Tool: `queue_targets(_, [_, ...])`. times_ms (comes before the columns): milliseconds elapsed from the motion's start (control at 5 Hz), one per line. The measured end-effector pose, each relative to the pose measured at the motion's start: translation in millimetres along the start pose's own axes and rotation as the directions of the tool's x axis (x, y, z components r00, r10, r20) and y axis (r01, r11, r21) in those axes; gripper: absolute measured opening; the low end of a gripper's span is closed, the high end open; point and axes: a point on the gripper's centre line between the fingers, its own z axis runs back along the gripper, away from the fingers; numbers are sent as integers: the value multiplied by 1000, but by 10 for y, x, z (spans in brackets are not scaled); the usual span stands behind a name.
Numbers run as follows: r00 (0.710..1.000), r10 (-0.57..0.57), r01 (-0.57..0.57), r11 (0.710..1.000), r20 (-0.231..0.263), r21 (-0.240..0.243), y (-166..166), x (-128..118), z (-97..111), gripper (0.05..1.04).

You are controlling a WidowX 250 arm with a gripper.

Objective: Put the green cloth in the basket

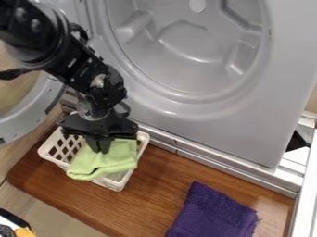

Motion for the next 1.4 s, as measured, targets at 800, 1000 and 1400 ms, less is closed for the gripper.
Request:
queue_targets(800, [989,140,-139,990,-37,24,-94,-11,-532,198])
queue_targets(1000, [989,138,-137,990,-56,31,-97,-18,-525,443])
queue_targets(1400, [991,130,-129,991,-29,17,-93,50,-383,990])
